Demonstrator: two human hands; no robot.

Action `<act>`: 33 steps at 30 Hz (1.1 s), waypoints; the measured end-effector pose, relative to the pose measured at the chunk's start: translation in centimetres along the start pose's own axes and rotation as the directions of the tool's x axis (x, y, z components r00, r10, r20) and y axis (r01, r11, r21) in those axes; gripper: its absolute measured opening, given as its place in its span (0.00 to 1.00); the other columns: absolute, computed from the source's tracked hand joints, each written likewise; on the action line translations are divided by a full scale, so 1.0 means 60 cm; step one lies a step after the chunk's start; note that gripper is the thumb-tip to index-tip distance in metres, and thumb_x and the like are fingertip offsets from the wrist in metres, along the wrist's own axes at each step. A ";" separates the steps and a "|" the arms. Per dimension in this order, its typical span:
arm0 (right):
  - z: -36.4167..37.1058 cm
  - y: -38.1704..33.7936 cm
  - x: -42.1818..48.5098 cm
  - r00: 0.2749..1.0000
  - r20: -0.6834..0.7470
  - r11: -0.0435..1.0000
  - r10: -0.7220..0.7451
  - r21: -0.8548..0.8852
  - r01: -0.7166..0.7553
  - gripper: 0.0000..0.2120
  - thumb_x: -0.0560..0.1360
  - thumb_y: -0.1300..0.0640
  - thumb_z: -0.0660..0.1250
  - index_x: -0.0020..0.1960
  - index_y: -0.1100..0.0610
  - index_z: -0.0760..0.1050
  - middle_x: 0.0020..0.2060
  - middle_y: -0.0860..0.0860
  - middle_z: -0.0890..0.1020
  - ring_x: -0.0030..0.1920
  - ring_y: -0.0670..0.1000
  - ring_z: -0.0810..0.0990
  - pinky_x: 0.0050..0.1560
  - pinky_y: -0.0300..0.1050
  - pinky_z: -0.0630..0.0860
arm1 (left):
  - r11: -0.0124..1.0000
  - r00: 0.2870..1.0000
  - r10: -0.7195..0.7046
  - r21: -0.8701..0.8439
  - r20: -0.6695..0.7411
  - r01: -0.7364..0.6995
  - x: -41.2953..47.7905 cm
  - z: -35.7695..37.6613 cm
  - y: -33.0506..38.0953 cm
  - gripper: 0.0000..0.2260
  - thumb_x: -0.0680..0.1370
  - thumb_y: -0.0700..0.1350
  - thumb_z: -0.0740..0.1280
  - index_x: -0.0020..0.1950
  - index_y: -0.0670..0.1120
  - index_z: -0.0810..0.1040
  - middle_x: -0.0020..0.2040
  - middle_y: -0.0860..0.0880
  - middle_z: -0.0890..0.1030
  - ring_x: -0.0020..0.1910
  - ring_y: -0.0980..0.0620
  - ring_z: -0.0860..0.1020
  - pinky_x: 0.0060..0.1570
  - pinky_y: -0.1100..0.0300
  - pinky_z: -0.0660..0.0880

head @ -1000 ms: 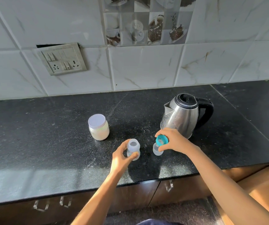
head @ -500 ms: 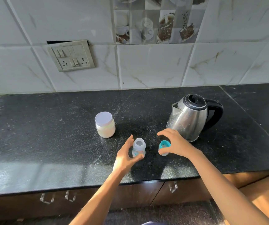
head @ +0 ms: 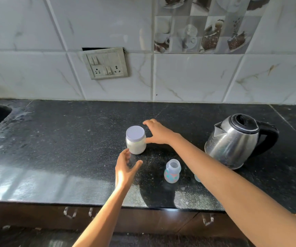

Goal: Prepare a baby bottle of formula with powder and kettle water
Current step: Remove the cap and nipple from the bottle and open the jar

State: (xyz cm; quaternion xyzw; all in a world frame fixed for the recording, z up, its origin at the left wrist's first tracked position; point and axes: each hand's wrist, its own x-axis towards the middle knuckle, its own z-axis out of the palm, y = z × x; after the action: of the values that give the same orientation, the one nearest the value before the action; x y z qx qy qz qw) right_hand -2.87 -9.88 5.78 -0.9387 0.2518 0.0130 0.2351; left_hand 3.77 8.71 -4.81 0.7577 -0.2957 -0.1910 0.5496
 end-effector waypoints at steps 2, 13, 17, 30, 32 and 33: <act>0.015 -0.016 0.036 0.998 0.056 0.999 0.011 -0.032 -0.009 0.44 0.70 0.53 0.73 0.77 0.58 0.50 0.73 0.61 0.58 0.72 0.62 0.60 0.67 0.57 0.65 | 1.000 1.000 0.007 0.008 -0.019 -0.007 0.008 -0.012 -0.005 0.30 0.70 0.50 0.75 0.69 0.52 0.67 0.61 0.55 0.75 0.59 0.58 0.74 0.57 0.60 0.71; 0.071 -0.060 0.027 1.000 0.026 0.982 0.008 -0.188 -0.003 0.36 0.68 0.45 0.71 0.71 0.53 0.62 0.60 0.56 0.72 0.55 0.58 0.75 0.49 0.52 0.75 | 1.000 0.999 -0.009 0.012 0.038 0.008 0.006 -0.061 -0.034 0.39 0.66 0.50 0.79 0.72 0.49 0.64 0.67 0.54 0.71 0.62 0.57 0.71 0.57 0.67 0.66; 0.085 -0.077 -0.029 1.000 0.013 0.983 -0.020 -0.185 0.022 0.37 0.68 0.44 0.71 0.72 0.52 0.61 0.62 0.55 0.72 0.57 0.58 0.75 0.50 0.50 0.74 | 1.000 0.994 -0.010 0.005 0.110 0.009 -0.005 -0.064 -0.045 0.43 0.64 0.50 0.80 0.74 0.50 0.62 0.69 0.54 0.69 0.65 0.57 0.69 0.59 0.63 0.65; 0.105 -0.131 -0.074 0.997 -0.001 0.952 0.072 -0.299 -0.069 0.43 0.69 0.27 0.60 0.72 0.55 0.58 0.67 0.57 0.62 0.65 0.61 0.67 0.55 0.57 0.72 | 0.994 0.987 0.062 -0.096 0.148 -0.048 -0.016 -0.045 -0.017 0.45 0.57 0.59 0.78 0.72 0.54 0.66 0.62 0.58 0.77 0.60 0.70 0.72 0.50 0.77 0.69; 0.115 -0.140 -0.070 0.983 -0.002 0.928 0.183 -0.331 -0.173 0.41 0.69 0.26 0.58 0.69 0.56 0.62 0.61 0.57 0.67 0.57 0.60 0.74 0.47 0.52 0.72 | 0.992 0.989 0.071 -0.110 0.126 -0.057 -0.019 -0.044 -0.015 0.40 0.58 0.56 0.78 0.69 0.54 0.70 0.59 0.57 0.79 0.57 0.69 0.74 0.49 0.77 0.69; 0.120 -0.143 -0.069 0.973 0.006 0.922 0.232 -0.319 -0.218 0.40 0.69 0.27 0.58 0.67 0.57 0.63 0.59 0.57 0.70 0.54 0.60 0.76 0.44 0.50 0.70 | 0.992 0.990 0.076 -0.111 0.122 -0.063 -0.019 -0.043 -0.014 0.38 0.59 0.55 0.79 0.68 0.55 0.71 0.57 0.57 0.80 0.56 0.68 0.75 0.48 0.76 0.70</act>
State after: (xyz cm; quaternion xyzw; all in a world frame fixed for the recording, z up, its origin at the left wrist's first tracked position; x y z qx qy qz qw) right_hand -1.67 1.84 3.69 -0.9286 0.3472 0.1006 0.0840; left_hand 4.68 11.54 -4.78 0.7029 -0.3455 -0.2346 0.5758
